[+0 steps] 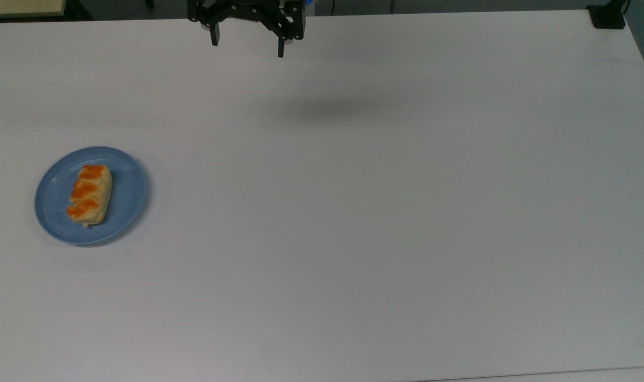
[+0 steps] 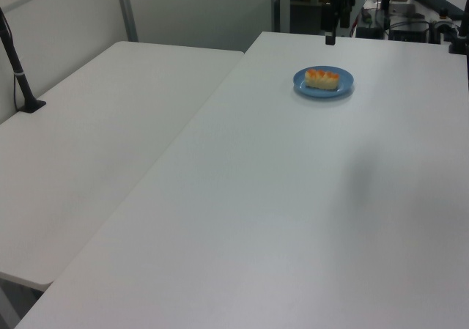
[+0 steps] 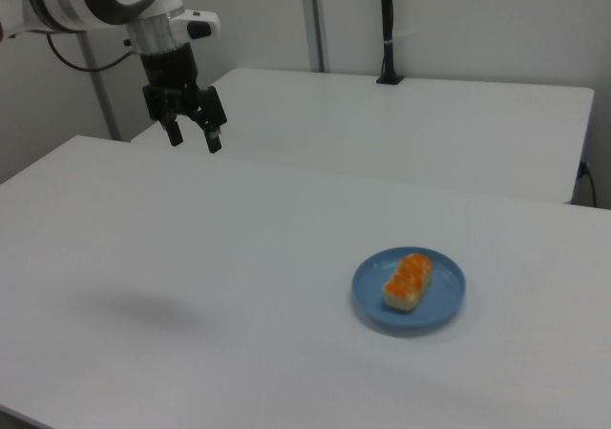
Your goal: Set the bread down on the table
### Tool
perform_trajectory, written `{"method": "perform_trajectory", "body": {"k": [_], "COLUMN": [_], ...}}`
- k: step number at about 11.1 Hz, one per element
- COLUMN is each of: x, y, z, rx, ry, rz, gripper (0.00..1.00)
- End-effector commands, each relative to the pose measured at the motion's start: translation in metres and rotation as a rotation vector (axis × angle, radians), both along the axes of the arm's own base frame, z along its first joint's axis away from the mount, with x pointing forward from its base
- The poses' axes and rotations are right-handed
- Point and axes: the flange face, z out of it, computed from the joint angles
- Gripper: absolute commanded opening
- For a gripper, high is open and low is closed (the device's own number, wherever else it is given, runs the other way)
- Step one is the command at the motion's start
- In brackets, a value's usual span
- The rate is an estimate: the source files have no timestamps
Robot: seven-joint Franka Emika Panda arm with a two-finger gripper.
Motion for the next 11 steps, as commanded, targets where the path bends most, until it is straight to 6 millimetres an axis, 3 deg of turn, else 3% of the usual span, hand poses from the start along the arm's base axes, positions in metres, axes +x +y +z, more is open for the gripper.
{"method": "perform_trajectory", "body": {"k": [1,9,11], "x": [-0.012,-0.012,-0.006], "y": [-0.016,-0.014,-0.037], "z": [0.003,0.002,-0.001], "rx": [0.033,0.034,0.032], "ry": [0.038,0.047,0.049], "rz": [0.076,0.084,0.164], "gripper": [1.00,1.00,1.00]}}
